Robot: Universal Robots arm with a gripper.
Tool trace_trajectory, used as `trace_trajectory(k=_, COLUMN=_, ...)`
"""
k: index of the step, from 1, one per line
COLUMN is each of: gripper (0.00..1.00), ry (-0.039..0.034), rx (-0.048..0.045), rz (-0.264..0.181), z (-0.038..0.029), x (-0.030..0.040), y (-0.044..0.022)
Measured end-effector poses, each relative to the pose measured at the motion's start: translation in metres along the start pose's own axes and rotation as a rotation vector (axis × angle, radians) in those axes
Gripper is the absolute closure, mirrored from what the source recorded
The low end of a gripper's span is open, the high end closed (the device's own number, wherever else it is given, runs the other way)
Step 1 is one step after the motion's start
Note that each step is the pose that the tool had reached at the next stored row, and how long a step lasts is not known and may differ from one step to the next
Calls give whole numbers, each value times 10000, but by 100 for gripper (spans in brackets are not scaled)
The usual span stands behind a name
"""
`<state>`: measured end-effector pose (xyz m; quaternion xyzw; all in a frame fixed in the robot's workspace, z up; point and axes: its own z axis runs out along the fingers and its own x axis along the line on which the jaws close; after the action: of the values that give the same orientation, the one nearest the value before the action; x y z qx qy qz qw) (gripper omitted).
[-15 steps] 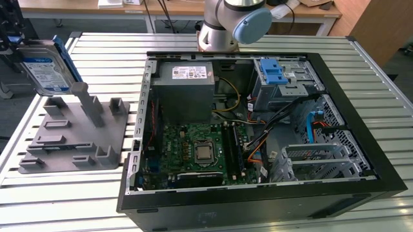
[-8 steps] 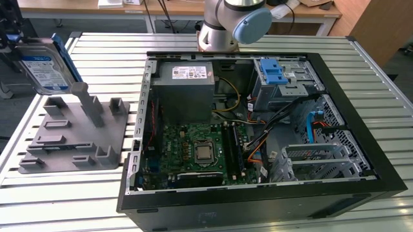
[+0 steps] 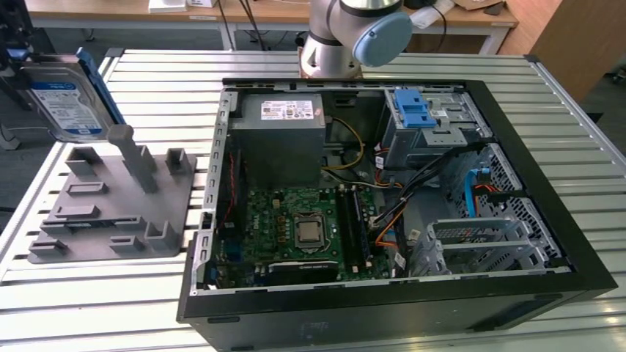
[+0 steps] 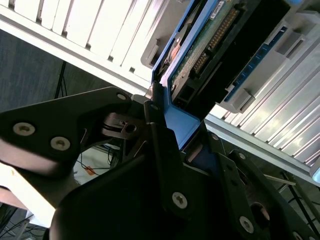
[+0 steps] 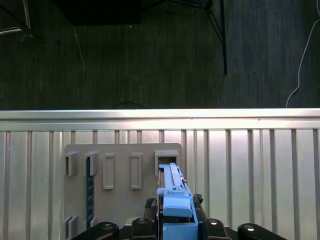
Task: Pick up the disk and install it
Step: 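Pick up the disk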
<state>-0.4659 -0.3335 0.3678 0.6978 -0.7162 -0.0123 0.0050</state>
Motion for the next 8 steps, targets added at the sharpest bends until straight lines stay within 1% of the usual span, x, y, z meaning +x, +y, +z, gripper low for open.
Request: trace_trajectory(k=8, gripper=63, ry=0, rx=0, rz=-1, z=-45, x=0, y=1)
